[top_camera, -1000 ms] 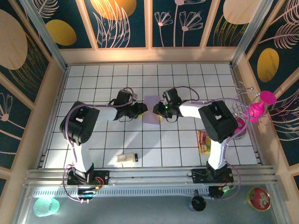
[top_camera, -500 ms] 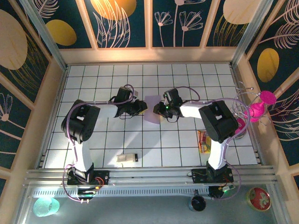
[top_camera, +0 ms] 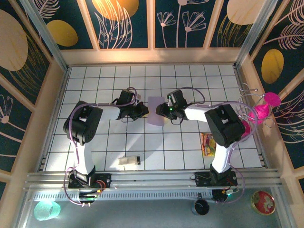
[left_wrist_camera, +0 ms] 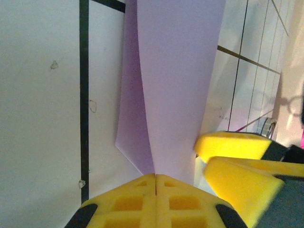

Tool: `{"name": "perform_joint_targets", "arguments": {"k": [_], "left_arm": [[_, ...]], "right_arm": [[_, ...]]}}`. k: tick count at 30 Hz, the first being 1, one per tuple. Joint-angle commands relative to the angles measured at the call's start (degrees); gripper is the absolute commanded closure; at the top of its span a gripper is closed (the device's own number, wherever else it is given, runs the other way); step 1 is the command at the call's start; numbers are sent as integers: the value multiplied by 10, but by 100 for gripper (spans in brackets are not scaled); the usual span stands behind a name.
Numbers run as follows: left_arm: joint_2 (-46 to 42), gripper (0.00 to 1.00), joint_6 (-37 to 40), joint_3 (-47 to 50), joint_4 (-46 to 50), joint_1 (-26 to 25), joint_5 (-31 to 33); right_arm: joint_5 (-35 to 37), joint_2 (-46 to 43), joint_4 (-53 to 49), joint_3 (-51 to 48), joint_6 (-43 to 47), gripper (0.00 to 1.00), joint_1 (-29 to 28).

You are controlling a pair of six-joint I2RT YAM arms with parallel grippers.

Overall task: Fold a paper plane with a square sheet of paper (pick it up from the middle)
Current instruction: Third fold the triangle at the center of the table.

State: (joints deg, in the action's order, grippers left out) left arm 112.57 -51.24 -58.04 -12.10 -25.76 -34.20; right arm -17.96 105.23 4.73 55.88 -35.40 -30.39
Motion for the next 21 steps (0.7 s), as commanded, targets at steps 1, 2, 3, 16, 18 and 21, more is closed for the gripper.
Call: {"name": "perform_joint_targets", "arguments": {"k": [1,2,3,16,18,21], "left_arm": [[-2,99,-5,-12,8,4,-3],[-5,99,-9,-11,6,4,-3],[-9,99,-15,-9,2,4,-3],[-37,99,-57,4,-22,4,-7],[-37,99,-57,4,-22,4,-7],[-37,99,-57,4,-20,4,-7]], "right_arm": [[43,-67,22,-16,65,45,5],[49,-78,27,-20,81,43,3],[56,-88,32,-27,101,41,-1],[182,-127,64,-76,306,36,-129],[196,-123,69,-80,322,35,-147],[223,-110,77,-83,341,34,-170]]}}
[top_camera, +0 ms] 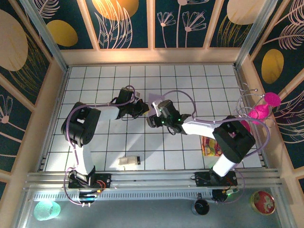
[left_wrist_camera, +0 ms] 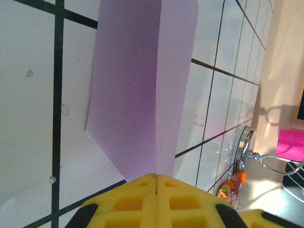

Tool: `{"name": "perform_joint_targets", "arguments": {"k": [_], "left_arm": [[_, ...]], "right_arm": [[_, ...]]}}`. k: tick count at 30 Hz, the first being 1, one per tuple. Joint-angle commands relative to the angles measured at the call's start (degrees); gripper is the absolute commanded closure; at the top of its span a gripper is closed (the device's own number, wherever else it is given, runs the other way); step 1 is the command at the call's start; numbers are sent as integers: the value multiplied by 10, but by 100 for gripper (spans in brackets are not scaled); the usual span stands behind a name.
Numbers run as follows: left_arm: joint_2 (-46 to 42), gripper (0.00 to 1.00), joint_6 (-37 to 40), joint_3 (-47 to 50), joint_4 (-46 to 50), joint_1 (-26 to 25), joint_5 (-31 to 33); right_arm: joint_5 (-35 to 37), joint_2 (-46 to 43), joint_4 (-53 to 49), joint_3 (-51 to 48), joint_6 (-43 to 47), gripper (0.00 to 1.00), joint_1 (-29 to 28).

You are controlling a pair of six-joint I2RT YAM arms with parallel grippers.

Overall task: Fold a paper plane with a square sheet of paper (pick it up from the middle)
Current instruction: Third fold the triangle at the center of the table.

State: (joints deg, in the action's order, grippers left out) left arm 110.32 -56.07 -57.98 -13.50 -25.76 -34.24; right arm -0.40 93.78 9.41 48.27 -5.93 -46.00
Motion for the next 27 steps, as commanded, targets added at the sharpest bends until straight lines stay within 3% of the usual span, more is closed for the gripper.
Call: {"name": "perform_joint_targets", "arguments": {"k": [1,14,19,22,27], "left_arm": [[-14,99,-9,4,-6,4,-6],[-14,99,-9,2,-3,4,-7],[-13,99,-8,3,-3,4,-6],[-13,99,-8,3,-4,4,-6],[-12,99,-8,4,-4,4,-5]], "right_arm": [[55,11,33,-6,53,33,-20],[160,62,29,8,112,31,-51],[167,38,51,-8,109,39,-51],[165,28,54,-14,109,52,-48],[154,13,60,-23,109,65,-45]]}}
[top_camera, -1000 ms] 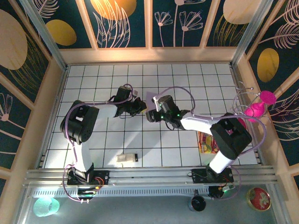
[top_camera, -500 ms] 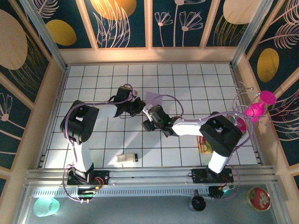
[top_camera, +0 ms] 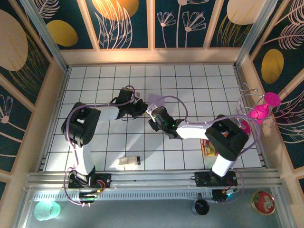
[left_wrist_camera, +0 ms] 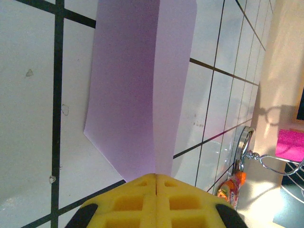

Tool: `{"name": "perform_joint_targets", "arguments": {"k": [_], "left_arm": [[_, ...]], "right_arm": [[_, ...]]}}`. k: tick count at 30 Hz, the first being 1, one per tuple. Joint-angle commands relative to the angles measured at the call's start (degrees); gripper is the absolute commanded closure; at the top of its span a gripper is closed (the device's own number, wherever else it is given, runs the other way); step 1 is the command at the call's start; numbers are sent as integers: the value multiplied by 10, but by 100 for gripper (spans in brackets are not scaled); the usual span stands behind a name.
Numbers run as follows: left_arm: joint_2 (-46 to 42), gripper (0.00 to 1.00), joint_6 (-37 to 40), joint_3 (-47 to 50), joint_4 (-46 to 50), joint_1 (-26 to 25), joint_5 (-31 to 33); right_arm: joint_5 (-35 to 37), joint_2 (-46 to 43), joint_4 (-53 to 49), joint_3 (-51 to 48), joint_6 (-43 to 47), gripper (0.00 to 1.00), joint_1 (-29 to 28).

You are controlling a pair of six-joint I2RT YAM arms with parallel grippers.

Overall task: Fold a paper plane with a square sheet of paper (pick it up from the middle)
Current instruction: Third fold the triangle at the center of the table.

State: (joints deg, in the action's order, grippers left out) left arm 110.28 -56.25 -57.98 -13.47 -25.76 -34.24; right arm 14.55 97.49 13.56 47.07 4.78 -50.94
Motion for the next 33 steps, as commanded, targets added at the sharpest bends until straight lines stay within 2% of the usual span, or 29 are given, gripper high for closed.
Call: {"name": "perform_joint_targets", "arguments": {"k": [1,9,11,12,17,21,25,28,33], "left_arm": [[-12,99,-6,4,-4,4,-6],[-18,98,-8,8,-4,4,-4],[-21,96,-7,7,0,4,0],[-24,92,-7,8,2,4,2],[-49,72,11,8,35,19,42],[-72,67,31,2,54,28,74],[-68,66,36,-12,49,29,66],[-48,67,34,-26,40,25,43],[-17,71,47,-62,54,14,39]], "right_arm": [[-2,-25,19,-11,2,68,5],[-78,-15,1,2,3,93,14],[-94,-10,-8,8,-4,99,20],[-105,-10,-10,9,-7,100,24],[-196,-25,-6,2,-32,100,58],[-321,-33,2,-5,-58,100,91],[-399,-28,22,-11,-84,100,109],[-431,-21,31,-11,-93,100,111],[-473,-6,39,-8,-107,100,111]]}}
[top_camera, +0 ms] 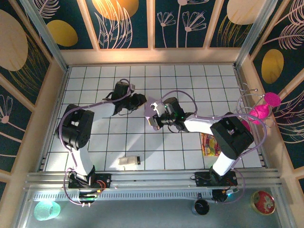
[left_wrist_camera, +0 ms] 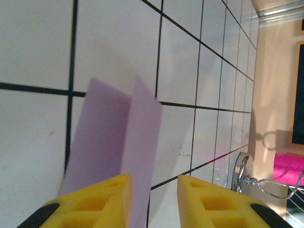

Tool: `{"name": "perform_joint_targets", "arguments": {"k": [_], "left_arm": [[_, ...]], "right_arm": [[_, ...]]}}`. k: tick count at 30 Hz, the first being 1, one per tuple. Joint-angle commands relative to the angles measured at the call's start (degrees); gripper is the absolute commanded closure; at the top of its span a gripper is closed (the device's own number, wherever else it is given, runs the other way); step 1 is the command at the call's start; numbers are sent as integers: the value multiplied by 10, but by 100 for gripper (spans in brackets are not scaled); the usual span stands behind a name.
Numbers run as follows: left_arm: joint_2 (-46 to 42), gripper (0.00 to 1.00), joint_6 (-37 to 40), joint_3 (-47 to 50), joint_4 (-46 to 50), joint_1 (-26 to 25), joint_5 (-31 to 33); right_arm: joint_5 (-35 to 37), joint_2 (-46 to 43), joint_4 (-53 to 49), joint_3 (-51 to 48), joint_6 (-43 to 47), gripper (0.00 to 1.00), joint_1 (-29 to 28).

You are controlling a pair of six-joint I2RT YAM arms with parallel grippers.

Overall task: Fold a paper plane with a square sheet of paper (pick it up from the middle)
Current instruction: Third fold the triangle at the center of the table.

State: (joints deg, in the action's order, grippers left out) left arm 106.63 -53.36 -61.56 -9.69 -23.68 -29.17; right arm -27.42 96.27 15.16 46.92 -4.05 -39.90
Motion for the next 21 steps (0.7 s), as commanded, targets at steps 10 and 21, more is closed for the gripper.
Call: {"name": "perform_joint_targets", "arguments": {"k": [10,21], "left_arm": [[89,81,51,-94,62,-22,-18],[140,85,85,-110,111,-24,9]], "right_arm": [[-98,30,23,-5,-30,100,1],[-71,56,0,6,-58,100,16]]}}
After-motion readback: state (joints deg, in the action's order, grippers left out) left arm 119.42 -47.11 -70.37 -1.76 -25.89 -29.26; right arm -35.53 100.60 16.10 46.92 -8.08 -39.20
